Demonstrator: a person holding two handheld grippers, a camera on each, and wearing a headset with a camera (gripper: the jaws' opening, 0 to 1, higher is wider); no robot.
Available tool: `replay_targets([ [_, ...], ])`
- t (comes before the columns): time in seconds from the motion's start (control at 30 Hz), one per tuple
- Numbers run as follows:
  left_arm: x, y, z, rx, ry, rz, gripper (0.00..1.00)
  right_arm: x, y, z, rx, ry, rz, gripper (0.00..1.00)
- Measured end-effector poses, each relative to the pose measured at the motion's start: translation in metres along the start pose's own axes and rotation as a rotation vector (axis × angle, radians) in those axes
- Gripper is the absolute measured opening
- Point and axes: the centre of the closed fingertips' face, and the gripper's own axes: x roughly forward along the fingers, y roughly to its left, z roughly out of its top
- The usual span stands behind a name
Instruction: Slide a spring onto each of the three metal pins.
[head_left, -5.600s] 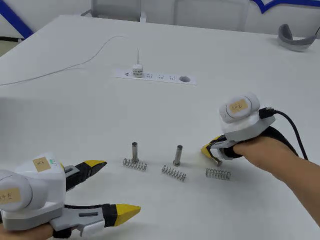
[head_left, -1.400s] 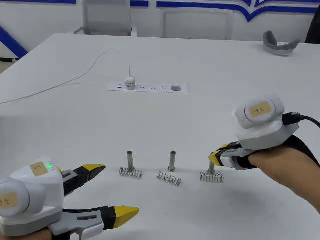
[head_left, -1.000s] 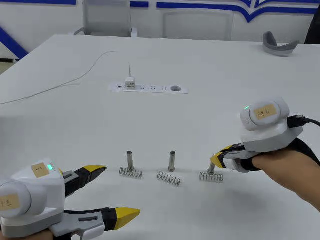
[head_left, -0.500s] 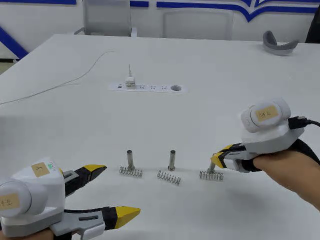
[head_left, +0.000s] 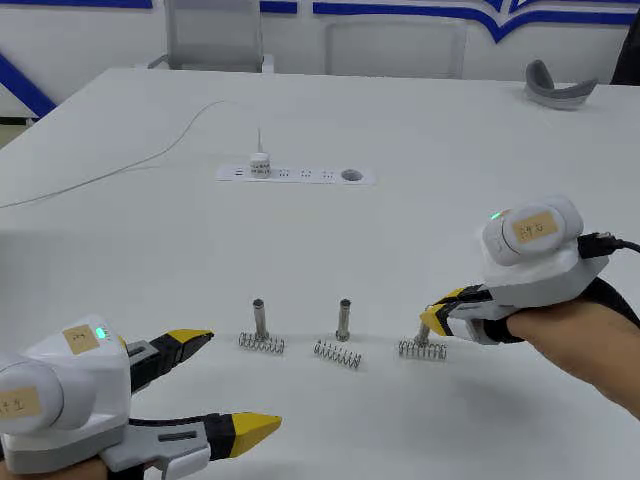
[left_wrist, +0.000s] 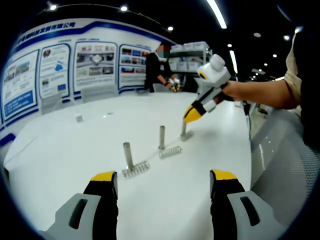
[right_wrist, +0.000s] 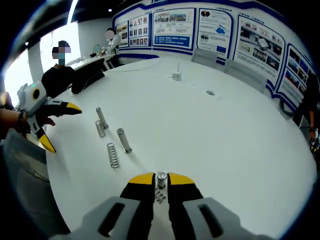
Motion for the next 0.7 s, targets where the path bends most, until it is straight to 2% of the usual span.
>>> replay_targets([
  [0.27, 0.0006, 0.0001, -0.0003, -0.001, -0.002, 0.0, 0.77, -0.0025, -0.0026, 0.0035, -0.012, -0.019, -0.008, 0.15],
  [0.7, 0.0003, 0.0006, -0.0008, 0.003, 0.004, -0.001, 0.76, -0.0064, -0.0069, -0.0009, -0.032, -0.02, -0.002, 0.17],
])
